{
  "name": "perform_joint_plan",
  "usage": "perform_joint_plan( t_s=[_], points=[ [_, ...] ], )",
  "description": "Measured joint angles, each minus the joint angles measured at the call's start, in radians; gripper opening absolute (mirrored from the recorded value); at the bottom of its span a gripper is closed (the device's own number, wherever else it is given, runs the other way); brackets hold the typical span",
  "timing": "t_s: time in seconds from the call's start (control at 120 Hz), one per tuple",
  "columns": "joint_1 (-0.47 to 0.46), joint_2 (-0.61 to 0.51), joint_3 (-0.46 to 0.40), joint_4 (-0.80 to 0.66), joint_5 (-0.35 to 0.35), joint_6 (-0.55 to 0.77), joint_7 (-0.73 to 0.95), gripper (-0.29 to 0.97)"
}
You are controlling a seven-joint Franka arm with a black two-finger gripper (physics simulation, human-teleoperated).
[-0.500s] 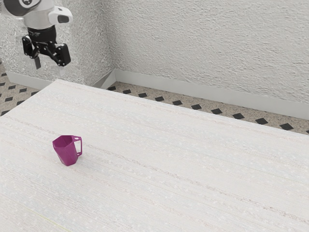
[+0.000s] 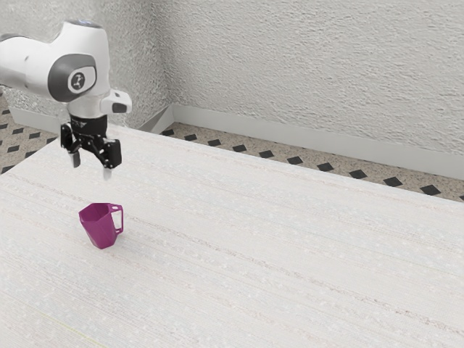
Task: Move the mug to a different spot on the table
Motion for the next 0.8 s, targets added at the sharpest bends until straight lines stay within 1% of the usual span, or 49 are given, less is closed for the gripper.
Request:
perform_joint_plan(
  t_s=[0.167,0.333,0.45,0.8],
  points=[
    [0.031,0.052,-0.013,-0.045,-0.003,0.129,0.059,0.67],
    [-0.020,0.123,-0.016,-0.066,0.000,0.233,0.120,0.67],
    [0.029,0.173,-0.015,-0.062,0.003,0.285,0.171,0.68],
    [0.090,0.284,-0.011,-0.018,0.008,0.386,0.317,0.68]
  ],
)
